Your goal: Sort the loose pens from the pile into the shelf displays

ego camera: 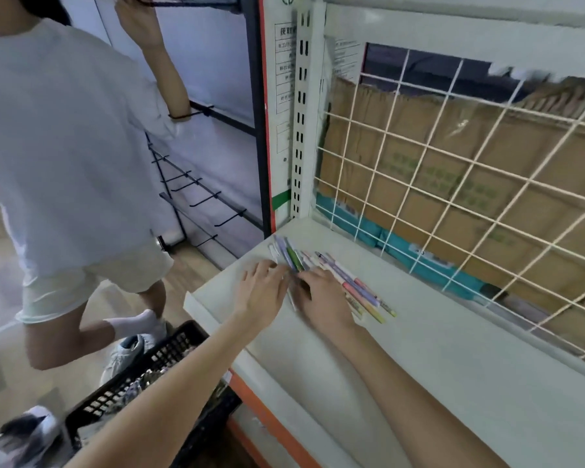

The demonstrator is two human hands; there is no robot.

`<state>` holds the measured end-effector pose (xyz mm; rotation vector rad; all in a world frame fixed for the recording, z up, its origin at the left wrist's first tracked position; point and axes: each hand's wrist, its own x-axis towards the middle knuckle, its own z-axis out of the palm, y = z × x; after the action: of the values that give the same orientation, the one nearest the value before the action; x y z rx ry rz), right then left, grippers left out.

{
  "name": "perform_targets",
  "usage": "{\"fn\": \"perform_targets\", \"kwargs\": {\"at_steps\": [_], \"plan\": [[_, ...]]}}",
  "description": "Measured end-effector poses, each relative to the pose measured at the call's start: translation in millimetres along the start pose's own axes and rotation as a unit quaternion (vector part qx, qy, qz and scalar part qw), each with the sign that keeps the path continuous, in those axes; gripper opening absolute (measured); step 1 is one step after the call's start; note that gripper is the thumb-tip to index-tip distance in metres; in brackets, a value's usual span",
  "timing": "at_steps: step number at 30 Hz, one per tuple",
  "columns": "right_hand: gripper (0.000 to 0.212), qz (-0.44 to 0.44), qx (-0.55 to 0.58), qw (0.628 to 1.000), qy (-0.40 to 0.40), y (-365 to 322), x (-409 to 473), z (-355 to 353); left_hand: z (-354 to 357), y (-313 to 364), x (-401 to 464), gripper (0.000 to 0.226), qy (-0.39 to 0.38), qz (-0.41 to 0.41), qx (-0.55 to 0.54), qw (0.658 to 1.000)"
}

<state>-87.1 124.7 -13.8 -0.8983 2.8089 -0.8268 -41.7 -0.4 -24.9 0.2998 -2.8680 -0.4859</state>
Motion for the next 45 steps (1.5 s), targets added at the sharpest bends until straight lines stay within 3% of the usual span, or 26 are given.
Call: {"fn": "perform_targets", "kwargs": {"at_steps": [4,9,15,19,25,29,32,37,45], "plan": [[0.031,0.043,-0.076,0.996,-0.011,-2.6,8.5,-3.6,3.2,-5.7,15.7,0.029,-0.008,-0.008,0.020,1.000],[0.030,0.091,-0.129,0.987,-0.001,-10.6,18.1,4.0,7.9,-10.0,25.2,0.025,-0.041,-0.025,-0.051,0.998],[0.037,0.093,-0.153,0.984,0.021,-22.1,26.8,13.9,-13.2,-17.1,29.0,0.010,-0.010,-0.057,-0.174,0.983],[0.034,0.091,-0.165,0.982,0.014,-28.0,35.3,22.4,-16.1,-33.8,30.3,0.016,-0.017,-0.146,-0.287,0.947],[0.040,0.119,-0.182,0.976,0.015,-35.7,37.9,26.3,-29.0,-47.7,32.7,0.034,-0.028,-0.212,-0.419,0.882],[0.035,0.170,-0.110,0.979,0.010,-29.8,28.9,20.5,-34.2,-49.5,34.4,0.029,-0.035,-0.217,-0.500,0.838],[0.030,0.216,0.031,0.975,0.037,-25.8,12.1,3.7,-38.0,-43.1,33.3,0.022,-0.039,-0.199,-0.539,0.818],[0.009,0.253,0.235,0.928,0.143,-33.3,-25.3,-30.3,-44.0,-24.1,26.9,0.021,-0.084,-0.131,-0.552,0.819],[0.021,0.291,0.326,0.853,0.286,-22.6,-108.3,-49.5,-35.8,49.7,-4.1,0.033,-0.157,0.049,-0.558,0.814]]}}
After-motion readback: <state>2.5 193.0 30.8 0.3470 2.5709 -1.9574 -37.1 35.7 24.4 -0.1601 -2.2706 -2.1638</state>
